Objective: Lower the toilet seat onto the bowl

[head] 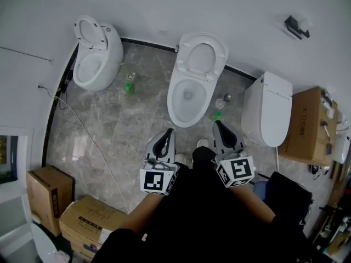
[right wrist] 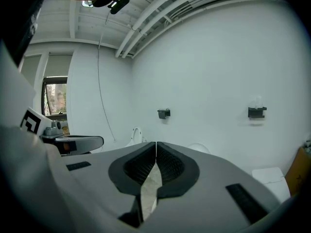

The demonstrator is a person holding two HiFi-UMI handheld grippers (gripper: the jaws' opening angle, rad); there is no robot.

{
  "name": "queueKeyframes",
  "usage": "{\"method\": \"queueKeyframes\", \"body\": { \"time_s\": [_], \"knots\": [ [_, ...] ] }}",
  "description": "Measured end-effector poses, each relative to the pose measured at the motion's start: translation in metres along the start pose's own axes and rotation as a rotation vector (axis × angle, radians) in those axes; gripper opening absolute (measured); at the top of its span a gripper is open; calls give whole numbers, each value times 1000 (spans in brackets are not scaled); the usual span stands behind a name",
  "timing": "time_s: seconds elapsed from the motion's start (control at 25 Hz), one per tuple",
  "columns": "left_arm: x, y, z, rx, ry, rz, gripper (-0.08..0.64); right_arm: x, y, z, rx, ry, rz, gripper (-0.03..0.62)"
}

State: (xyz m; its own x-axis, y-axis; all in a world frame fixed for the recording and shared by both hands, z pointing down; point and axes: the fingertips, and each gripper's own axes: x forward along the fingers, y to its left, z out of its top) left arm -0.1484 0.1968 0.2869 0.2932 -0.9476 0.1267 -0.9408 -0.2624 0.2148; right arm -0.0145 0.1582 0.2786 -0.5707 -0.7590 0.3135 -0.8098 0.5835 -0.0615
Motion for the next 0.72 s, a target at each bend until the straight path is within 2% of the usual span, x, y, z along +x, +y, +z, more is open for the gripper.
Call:
{"method": "queueKeyframes", "body": {
  "time_s": [0.2, 0.44, 0.56, 0.72],
  "knots": [
    [9, -2, -5, -6, 8, 6, 15, 4, 11, -9, -11, 18, 74, 31],
    [40, -1, -13, 22, 32, -2, 15, 26, -5, -7, 1, -8, 126, 31],
    [67, 0, -18, 25, 48, -8, 15, 44, -28, -9, -2, 7, 116, 31],
    [117, -6, -26, 37, 72, -32, 15, 67, -80, -5, 38, 6, 66, 31]
  ]
}}
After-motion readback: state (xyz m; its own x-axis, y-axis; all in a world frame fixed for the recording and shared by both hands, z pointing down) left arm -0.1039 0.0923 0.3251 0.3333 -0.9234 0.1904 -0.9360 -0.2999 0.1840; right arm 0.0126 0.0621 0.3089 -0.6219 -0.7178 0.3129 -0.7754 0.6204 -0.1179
